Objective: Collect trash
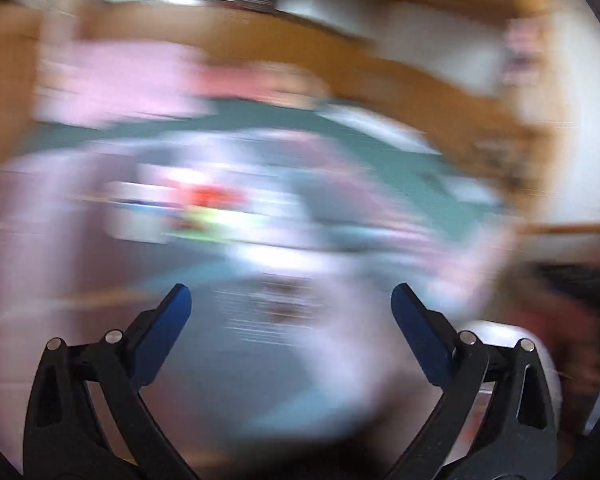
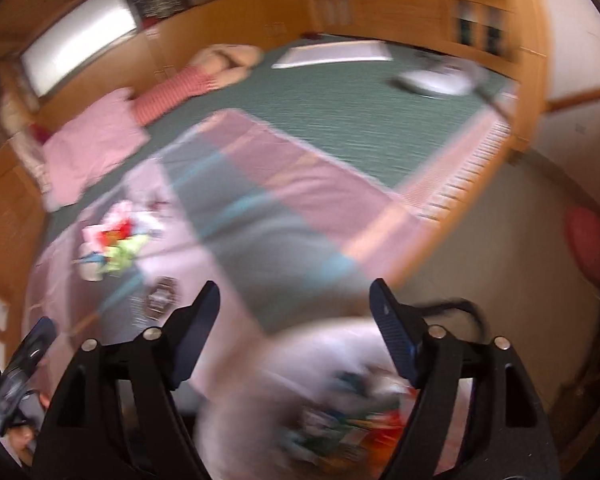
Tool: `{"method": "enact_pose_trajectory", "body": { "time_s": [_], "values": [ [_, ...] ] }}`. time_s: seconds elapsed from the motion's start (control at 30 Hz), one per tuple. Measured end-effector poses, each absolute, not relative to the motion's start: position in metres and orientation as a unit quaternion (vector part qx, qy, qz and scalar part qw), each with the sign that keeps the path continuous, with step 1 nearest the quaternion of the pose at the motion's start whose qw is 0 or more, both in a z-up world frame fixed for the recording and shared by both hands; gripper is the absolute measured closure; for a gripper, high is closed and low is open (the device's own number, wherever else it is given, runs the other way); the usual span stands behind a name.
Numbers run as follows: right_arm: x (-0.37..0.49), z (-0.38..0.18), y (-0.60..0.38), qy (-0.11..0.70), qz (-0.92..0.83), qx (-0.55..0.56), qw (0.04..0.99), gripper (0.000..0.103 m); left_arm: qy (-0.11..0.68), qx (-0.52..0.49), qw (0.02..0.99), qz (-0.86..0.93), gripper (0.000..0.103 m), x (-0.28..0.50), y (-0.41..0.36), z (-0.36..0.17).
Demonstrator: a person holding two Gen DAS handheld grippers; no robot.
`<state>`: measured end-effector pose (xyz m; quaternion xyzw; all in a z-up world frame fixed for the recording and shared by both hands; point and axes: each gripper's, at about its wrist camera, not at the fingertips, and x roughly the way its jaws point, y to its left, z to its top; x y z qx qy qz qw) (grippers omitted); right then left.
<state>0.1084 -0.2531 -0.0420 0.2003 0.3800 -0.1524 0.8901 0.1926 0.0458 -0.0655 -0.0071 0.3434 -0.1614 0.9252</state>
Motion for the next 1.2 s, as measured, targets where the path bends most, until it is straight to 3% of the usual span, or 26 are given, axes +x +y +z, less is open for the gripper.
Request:
{"method": "enact_pose_trajectory", "body": {
  "time_s": [0.1,0.3,0.47,0.67,0.8,0.97,1.2],
  "values": [
    [0.18,-0.045,-0.214,0.363,-0.075,0.199,0.907,0.017,0.387,0.0,0.922,-0.006,0.004,0.218,0.102,-0.08],
    [0.347,-0.074,-0.138,0.381,-0.019,0.171,0.908,0.013,0.456,-0.192,0.869,0.031,0.004,0.22,0.197,-0.097],
    [0.462,-0.125,-0.118,0.44,-0.085,0.184,0.875,0.012,0.481,-0.254,0.836,0.068,0.004,0.226,0.254,-0.113],
    [0.534,-0.187,-0.102,0.488,-0.141,0.199,0.838,0.011,0.466,-0.297,0.826,0.11,0.004,0.213,0.306,-0.118],
    [0.547,-0.206,-0.075,0.532,-0.094,0.178,0.823,0.012,0.484,-0.315,0.81,0.098,0.004,0.217,0.311,-0.127],
    [0.52,-0.205,-0.029,0.571,0.036,0.145,0.808,0.026,0.483,-0.312,0.814,0.085,0.004,0.22,0.297,-0.125],
    [0.427,-0.192,0.031,0.597,0.163,0.087,0.781,0.026,0.481,-0.314,0.811,0.108,0.004,0.221,0.307,-0.125]
  ]
}}
